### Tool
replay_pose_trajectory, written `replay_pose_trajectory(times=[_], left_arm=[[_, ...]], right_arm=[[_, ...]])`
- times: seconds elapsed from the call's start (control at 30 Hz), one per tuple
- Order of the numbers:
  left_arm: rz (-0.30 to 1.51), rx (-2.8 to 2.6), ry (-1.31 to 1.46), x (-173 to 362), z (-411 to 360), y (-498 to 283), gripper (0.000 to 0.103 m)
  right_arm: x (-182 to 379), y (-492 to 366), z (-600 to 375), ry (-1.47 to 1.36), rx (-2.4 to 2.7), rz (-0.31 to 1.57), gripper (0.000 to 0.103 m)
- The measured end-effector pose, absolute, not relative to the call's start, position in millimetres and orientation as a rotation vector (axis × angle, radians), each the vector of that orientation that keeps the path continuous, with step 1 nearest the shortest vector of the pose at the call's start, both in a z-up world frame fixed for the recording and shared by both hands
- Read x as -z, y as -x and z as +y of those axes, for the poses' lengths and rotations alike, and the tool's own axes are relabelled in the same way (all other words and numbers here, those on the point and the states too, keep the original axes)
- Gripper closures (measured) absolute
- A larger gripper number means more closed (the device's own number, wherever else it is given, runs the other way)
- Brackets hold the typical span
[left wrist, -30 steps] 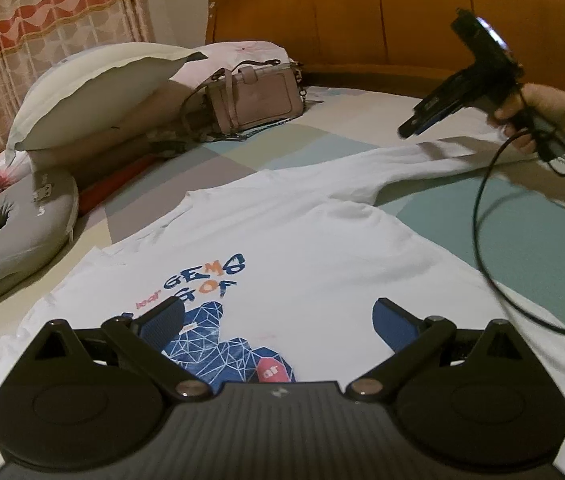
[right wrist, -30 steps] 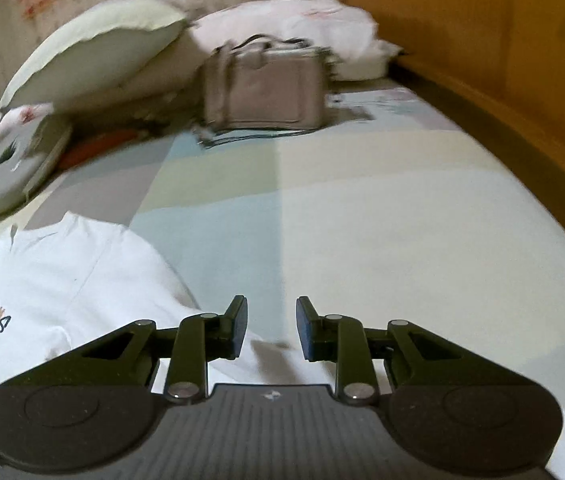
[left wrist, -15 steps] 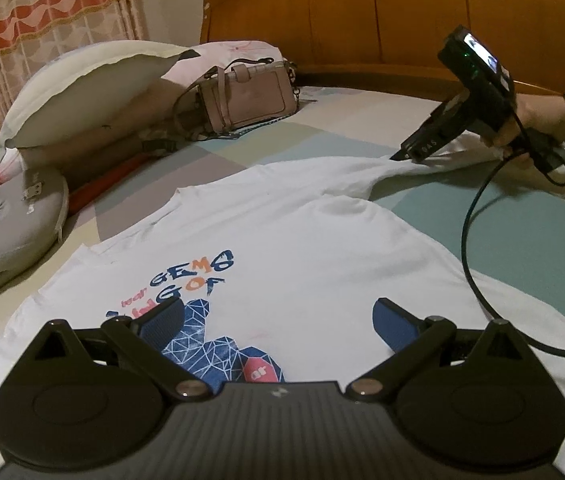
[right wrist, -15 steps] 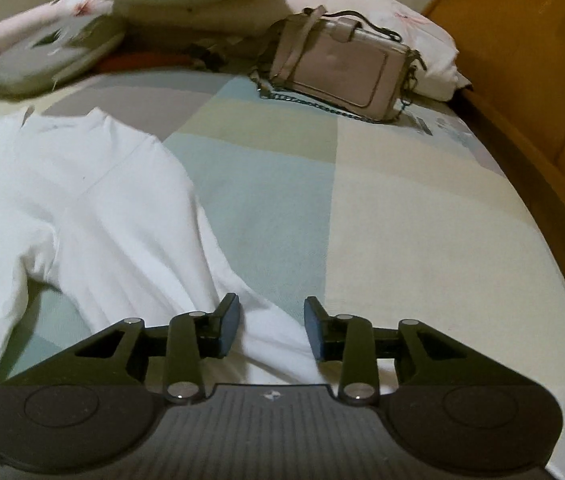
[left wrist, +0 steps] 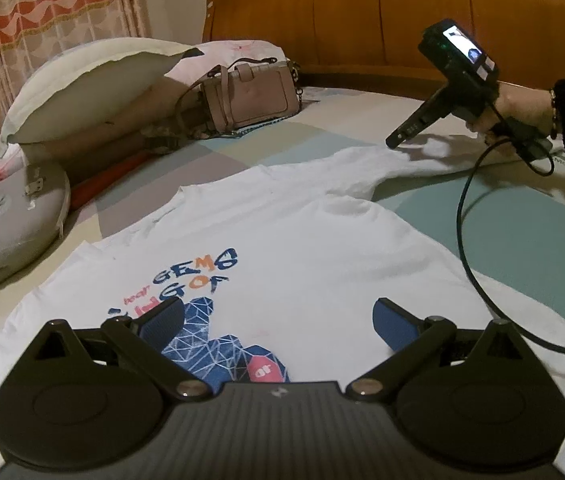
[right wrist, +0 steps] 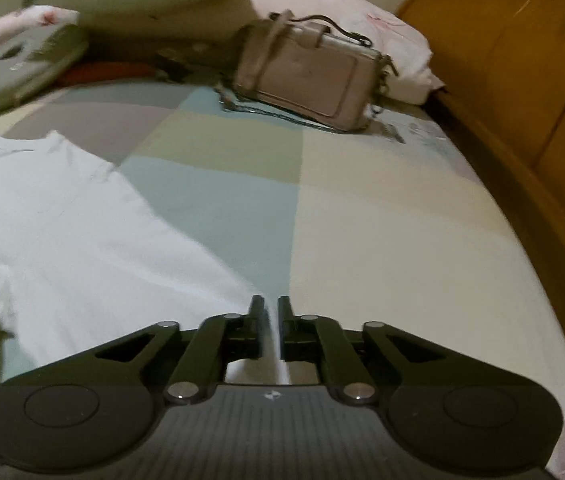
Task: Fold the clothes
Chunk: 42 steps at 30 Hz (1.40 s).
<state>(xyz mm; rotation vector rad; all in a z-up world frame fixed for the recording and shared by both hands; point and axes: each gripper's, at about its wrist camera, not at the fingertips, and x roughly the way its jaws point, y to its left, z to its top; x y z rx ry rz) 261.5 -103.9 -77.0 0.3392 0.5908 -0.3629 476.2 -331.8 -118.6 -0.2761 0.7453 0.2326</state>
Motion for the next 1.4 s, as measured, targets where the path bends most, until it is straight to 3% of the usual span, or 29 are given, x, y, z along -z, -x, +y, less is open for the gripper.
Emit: replay_pose_trajectory(times=[0.03, 0.27, 0.47, 0.6, 0.7, 0.97, 1.17, 1.4], left_arm=[[0.593, 0.358, -0.339, 77, -102, -262, 0.003], [0.605, 0.336, -0.328, 80, -96, -264, 0.003], [0.601, 0.346, -0.341, 79, -100, -262, 0.003], [0.603, 0.334, -0.352, 81, -101, -263, 0.003], [0.603, 0.337, -0.352, 81, -99, -262, 0.003], [0.608, 0.333, -0.339, 80, -100, -263, 0.003], [0.627, 0.326, -0.354, 83, -105, -264, 0.003], [0.640, 0.308, -0.369, 89, -98, -265, 0.003]], right_arm=[[113, -472, -333, 0.258, -0.228, 0.733, 0.080], [105, -434, -335, 0.070, -0.347, 0.765, 0.062], [117, -429, -316, 0.003, -0.409, 0.759, 0.061], [130, -423, -296, 0.164, -0.408, 0.787, 0.059], [134, -405, -305, 0.261, -0.375, 0.744, 0.038], [106, -406, -315, 0.150, -0.350, 0.734, 0.037], [130, -430, -279, 0.110, -0.361, 0.782, 0.036], [125, -387, -319, 0.100, -0.361, 0.800, 0.025]])
